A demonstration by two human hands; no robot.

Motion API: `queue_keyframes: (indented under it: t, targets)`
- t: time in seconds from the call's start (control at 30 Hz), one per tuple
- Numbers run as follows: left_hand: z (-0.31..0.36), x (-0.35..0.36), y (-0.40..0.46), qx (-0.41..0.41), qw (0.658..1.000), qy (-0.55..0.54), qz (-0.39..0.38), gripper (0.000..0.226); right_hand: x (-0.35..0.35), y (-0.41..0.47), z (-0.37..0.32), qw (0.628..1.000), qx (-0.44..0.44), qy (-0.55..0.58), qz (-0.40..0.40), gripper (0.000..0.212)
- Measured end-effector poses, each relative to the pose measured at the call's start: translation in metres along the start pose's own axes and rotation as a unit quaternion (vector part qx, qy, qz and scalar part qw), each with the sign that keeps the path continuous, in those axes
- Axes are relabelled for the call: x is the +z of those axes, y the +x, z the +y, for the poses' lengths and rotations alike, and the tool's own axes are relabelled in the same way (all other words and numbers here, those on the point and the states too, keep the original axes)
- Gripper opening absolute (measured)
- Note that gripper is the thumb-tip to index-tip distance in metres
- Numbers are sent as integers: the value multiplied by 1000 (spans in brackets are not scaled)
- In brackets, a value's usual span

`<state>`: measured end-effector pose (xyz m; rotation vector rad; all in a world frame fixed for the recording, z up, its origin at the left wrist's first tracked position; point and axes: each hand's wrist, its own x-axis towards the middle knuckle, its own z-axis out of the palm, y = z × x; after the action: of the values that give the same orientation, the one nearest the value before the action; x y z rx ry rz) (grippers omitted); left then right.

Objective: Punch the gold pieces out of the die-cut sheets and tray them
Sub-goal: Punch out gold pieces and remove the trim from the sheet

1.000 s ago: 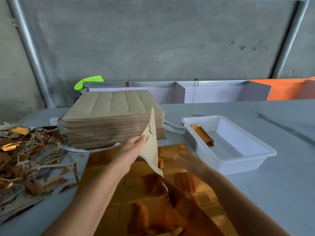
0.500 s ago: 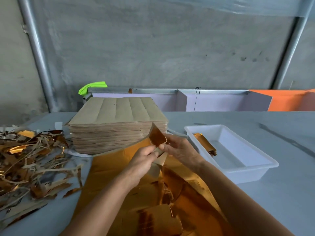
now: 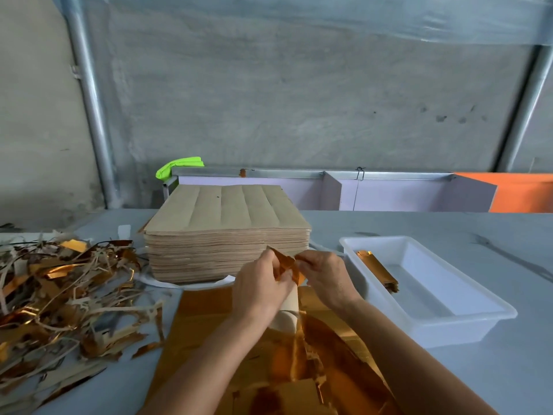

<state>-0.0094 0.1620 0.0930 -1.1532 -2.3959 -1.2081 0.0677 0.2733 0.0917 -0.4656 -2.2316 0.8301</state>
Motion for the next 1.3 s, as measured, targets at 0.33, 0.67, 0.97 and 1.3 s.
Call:
queue_keyframes:
  t: [0.33,0.67,0.97,1.3]
  targets:
    - [-11,-6,-6,-11,1000,8,10,16,-8,-3,9,991,97,-62,68,19]
    - [-7,-3,-7,-8,998,-53,-19,15,2,-9,1,998,60,-7,-2,39]
    - [-5,-3,-16,88,991,-43,-87,21,12,-3,1,996,-44,-69,37,35]
    - [-3,-6,-8,11,998,-57,8,26,19,0,0,992,-36,-79,88,20]
